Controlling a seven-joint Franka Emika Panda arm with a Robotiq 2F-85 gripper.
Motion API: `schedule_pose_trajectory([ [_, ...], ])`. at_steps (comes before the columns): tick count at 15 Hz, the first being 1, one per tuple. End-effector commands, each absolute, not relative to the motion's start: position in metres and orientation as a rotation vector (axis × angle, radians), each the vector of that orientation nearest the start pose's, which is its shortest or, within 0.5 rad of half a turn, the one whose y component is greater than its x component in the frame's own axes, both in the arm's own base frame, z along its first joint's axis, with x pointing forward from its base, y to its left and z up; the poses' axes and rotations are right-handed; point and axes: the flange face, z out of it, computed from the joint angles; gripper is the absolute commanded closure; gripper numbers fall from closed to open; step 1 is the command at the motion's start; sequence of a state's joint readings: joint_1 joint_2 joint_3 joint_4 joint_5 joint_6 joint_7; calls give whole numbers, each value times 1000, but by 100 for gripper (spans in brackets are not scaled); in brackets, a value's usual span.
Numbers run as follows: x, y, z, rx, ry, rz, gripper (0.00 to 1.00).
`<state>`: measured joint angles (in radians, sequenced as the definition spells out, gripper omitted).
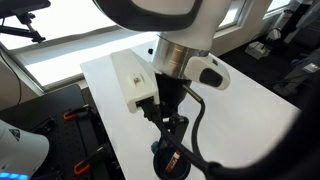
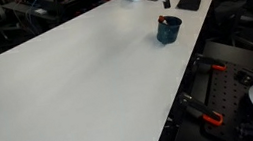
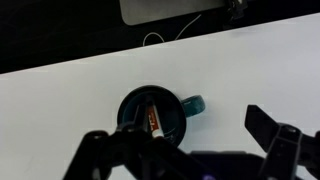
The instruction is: Remove the marker from the cup and put it on the table
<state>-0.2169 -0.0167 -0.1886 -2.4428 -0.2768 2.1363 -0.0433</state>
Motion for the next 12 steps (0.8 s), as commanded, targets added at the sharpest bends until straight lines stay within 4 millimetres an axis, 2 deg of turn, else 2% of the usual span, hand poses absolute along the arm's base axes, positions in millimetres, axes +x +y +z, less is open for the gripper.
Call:
schedule_pose_trajectory([
  [1,402,-197,279,-3252,285,514,0],
  [7,411,-212,293,-3339,203,379,0],
  [8,411,-206,284,-3314,227,434,0],
  [12,413,-207,286,-3322,225,407,0],
])
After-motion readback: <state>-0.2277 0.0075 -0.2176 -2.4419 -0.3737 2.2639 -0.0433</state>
